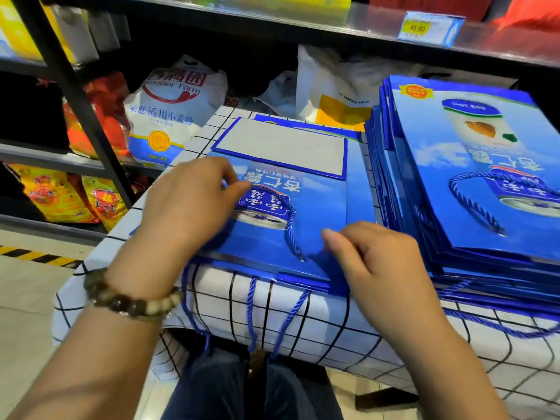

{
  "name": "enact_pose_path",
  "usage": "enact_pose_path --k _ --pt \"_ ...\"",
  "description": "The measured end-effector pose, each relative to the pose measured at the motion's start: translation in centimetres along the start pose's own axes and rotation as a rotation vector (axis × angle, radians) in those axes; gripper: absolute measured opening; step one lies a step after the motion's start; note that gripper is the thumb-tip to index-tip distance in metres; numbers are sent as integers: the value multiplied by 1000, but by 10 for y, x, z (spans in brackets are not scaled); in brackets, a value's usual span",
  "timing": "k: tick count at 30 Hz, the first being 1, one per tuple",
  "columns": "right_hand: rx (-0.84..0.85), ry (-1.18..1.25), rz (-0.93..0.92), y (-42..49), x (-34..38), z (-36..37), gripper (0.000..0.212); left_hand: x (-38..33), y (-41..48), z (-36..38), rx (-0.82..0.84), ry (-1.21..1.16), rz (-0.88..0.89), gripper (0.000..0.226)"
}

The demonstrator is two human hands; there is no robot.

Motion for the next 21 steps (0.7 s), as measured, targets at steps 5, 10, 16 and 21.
enact_pose_path --k 5,10,16,21 --pt "67 -501 231 35 -15 11 38 48 30 1 -9 359 -152 46" --pt "141 -515 365 49 -33 21 45 60 29 15 5 258 -205 49" --pt "-3 -278 343 60 -18 16 42 74 19 -7 -138 81 -227 43" --pt "-166 -218 109 69 22 -25 32 85 19 -42 -211 -178 -218 47"
Point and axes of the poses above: each hand's wrist, its own y-axis towards the middle knuckle, its own z-axis out of the palm, x = y × z, the point moved 7 cm from there along y, towards the middle knuckle, and after that the axes turned 3 degrees about -z, right-handed, at the moved point
